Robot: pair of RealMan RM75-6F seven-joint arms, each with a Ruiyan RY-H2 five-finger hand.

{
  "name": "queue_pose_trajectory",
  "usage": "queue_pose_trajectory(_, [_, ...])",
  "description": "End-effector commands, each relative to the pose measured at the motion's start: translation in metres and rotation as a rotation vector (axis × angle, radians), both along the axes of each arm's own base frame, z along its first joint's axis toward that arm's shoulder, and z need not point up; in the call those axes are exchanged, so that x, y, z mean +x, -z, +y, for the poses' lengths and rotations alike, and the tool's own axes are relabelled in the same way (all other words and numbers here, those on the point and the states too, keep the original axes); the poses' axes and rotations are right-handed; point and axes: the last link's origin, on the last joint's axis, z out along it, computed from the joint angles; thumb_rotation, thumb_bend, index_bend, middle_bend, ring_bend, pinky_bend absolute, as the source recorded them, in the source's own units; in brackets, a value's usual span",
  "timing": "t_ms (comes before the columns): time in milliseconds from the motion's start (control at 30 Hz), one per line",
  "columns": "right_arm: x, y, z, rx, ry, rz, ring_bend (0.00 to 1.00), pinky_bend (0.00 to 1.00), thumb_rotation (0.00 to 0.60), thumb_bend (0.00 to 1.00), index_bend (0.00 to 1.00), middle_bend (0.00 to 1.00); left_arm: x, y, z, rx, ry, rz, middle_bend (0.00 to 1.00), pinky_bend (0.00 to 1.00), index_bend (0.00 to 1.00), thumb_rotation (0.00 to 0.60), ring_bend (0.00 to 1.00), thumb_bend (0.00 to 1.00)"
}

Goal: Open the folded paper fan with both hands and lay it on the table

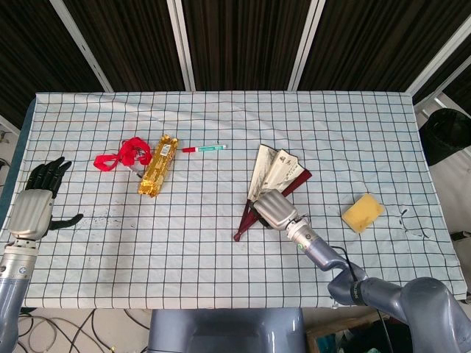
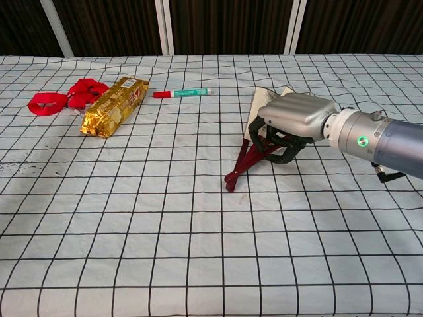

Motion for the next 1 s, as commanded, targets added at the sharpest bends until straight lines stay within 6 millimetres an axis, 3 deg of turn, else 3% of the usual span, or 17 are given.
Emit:
queue_pose_trajectory(33, [-0.0005,0.0008,0.0001,0.001,0.002,0.002,0.93,0.78,0.6,0.37,0.66,0.87,-0.0006,-0.0004,-0.0003,-0.001,-0.004,-0.007,0.0,0.0,0.0,0.6,0.0,0.0])
queue_pose_trajectory(1000, [-0.0013,-0.0074,-0.002,-0.006,0.004,-0.02,0.93,0.78,0.6,0.38,0.67,0.87,0.0058,0.0051,0.0015,-0.015,0.008,0.005,0.0,0.0,0.0,0.6,0.0,0.0])
